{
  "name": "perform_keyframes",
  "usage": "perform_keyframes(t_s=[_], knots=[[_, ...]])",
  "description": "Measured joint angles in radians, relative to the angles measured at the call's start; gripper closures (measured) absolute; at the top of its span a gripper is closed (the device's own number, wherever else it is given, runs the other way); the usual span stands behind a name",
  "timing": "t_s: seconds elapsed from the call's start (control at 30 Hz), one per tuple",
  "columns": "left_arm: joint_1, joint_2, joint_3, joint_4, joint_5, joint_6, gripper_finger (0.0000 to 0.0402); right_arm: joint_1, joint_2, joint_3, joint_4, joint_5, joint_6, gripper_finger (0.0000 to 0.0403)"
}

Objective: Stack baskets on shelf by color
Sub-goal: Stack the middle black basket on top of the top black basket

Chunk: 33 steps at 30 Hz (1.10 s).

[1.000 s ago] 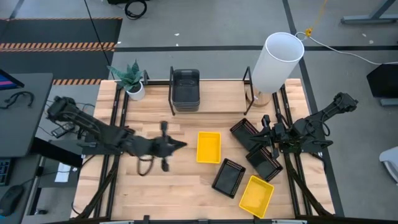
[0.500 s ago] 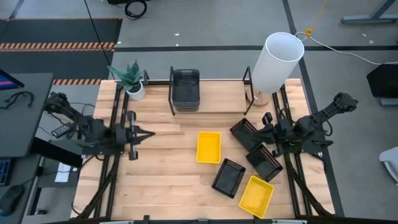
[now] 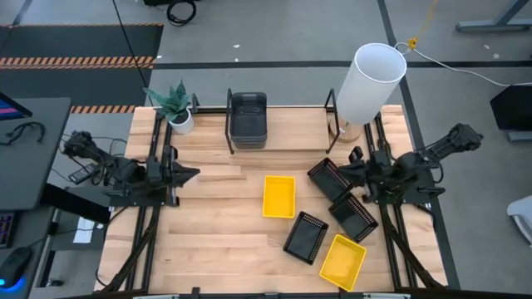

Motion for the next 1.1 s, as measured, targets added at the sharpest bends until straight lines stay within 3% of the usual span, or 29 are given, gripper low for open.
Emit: perform_keyframes(t_s=[0.23, 0.33, 0.47, 0.63, 0.8, 1.1], knots=[[0.046, -0.158, -0.048, -0.077, 0.001, 0.005, 0.0397, -0.045, 0.209, 0.138, -0.167, -0.028, 0.072, 0.038], [0.047, -0.228, -0.052, -0.147, 0.015, 0.002, 0.0397, -0.046, 0.286, 0.246, -0.338, -0.017, 0.077, 0.038], [0.047, -0.296, -0.052, -0.243, 0.13, 0.0, 0.0397, -0.046, 0.379, 0.38, -0.613, -0.011, 0.106, 0.038], [0.047, -0.291, -0.059, -0.272, 0.216, -0.01, 0.0396, -0.076, 0.485, 0.528, -0.916, 0.024, 0.293, 0.038], [0.047, -0.289, -0.141, -0.163, 0.326, 0.073, 0.0396, -0.125, 0.605, 0.63, -1.157, 0.027, 0.407, 0.038], [0.047, -0.288, -0.181, -0.124, 0.323, 0.076, 0.0384, -0.217, 0.721, 0.701, -1.403, -0.144, 0.481, 0.0362]])
